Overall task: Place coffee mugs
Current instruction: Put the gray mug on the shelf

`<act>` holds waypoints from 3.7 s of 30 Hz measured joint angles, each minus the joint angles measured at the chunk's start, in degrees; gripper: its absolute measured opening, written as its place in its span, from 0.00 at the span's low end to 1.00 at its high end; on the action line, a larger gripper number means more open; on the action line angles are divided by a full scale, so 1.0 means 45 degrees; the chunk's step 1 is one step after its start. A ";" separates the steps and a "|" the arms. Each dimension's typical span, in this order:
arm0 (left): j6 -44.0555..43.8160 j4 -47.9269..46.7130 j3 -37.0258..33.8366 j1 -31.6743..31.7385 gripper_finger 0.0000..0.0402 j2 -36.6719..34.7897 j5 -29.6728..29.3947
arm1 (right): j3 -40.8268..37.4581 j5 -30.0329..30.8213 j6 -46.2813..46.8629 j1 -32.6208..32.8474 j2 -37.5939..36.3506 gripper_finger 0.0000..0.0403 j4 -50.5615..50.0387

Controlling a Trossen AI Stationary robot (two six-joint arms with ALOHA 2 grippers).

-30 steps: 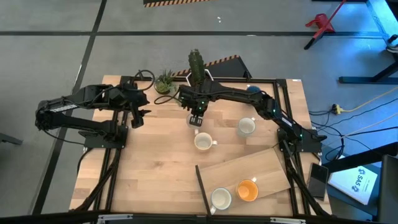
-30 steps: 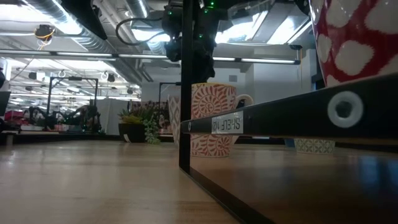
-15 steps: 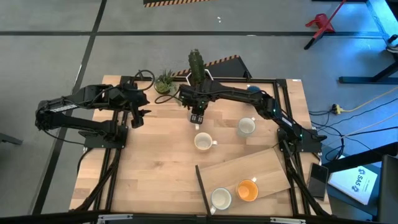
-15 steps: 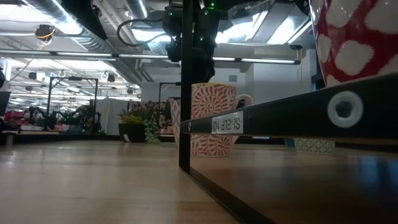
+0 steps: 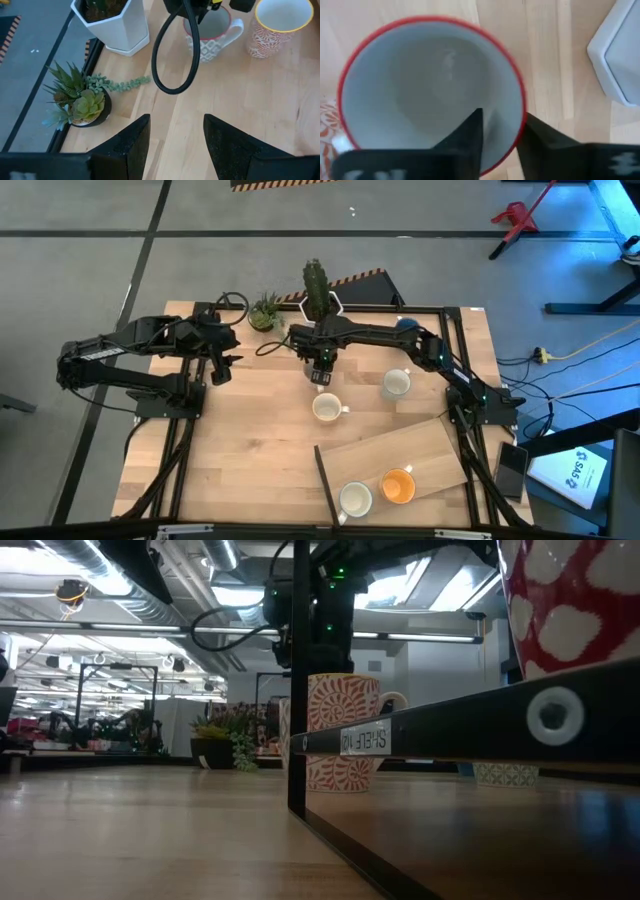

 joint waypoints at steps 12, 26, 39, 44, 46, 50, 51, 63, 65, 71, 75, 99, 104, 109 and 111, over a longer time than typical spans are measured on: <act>-0.0005 0.0000 0.0003 0.0004 0.44 0.0000 -0.0051 | 0.0235 -0.0196 0.0294 -0.0105 -0.0016 0.02 -0.0232; 0.0019 0.0000 0.0010 0.0005 0.44 0.0000 -0.0056 | 0.1778 0.0444 -0.0397 -0.0055 -0.1820 0.00 -0.2063; -0.0630 0.0000 0.0010 0.0004 0.44 0.0000 -0.0055 | 0.0408 0.0373 0.1051 0.3195 -0.5554 0.00 -0.3683; -0.0649 0.0024 0.0010 0.0005 0.44 0.0000 -0.0055 | -0.1989 0.1149 0.4026 0.5251 -0.7537 0.00 -0.3706; -0.0626 0.0160 0.0010 0.0005 0.44 0.0005 -0.0055 | -0.3449 0.1353 0.5691 0.6122 -0.8479 0.00 -0.3667; -0.0612 0.0543 0.0010 0.0000 0.44 0.0005 -0.0055 | -0.6528 0.0916 0.9477 0.7972 -1.0346 0.00 -0.3778; -0.0612 0.0618 0.0010 0.0005 0.44 0.0002 -0.0055 | -0.7126 0.0717 1.0394 0.8461 -1.0661 0.00 -0.3751; -0.0714 0.0699 0.0010 0.0004 0.44 0.0015 -0.0051 | -1.0456 -0.1159 1.6095 1.3220 -1.1443 0.00 -0.1905; -0.0714 0.0695 0.0010 0.0000 0.44 0.0015 -0.0051 | -1.0882 -0.1251 1.6272 1.3712 -1.1443 0.00 -0.1646; -0.0709 0.0690 0.0010 0.0005 0.44 0.0016 -0.0051 | -1.2168 -0.1791 1.6250 1.4355 -1.1864 0.00 -0.0701; -0.0709 0.0680 0.0010 0.0005 0.44 0.0015 -0.0055 | -1.3108 -0.1764 1.6543 1.4346 -1.2414 0.00 0.0357; -0.0724 0.0668 0.0010 0.0002 0.44 0.0016 -0.0053 | -1.4209 -0.1253 1.6327 1.4340 -1.2747 0.00 0.1667; -0.0719 0.0665 0.0007 0.0002 0.44 0.0015 -0.0053 | -1.4246 -0.1262 1.6850 1.4340 -1.2742 0.02 0.1491; -0.0719 0.0665 0.0005 0.0005 0.44 0.0015 -0.0055 | -1.4260 -0.1270 1.6953 1.4340 -1.2726 0.05 0.1258; -0.0719 0.0665 0.0005 0.0002 0.44 0.0016 -0.0055 | -1.4265 -0.1270 1.7001 1.4340 -1.2726 0.05 0.1204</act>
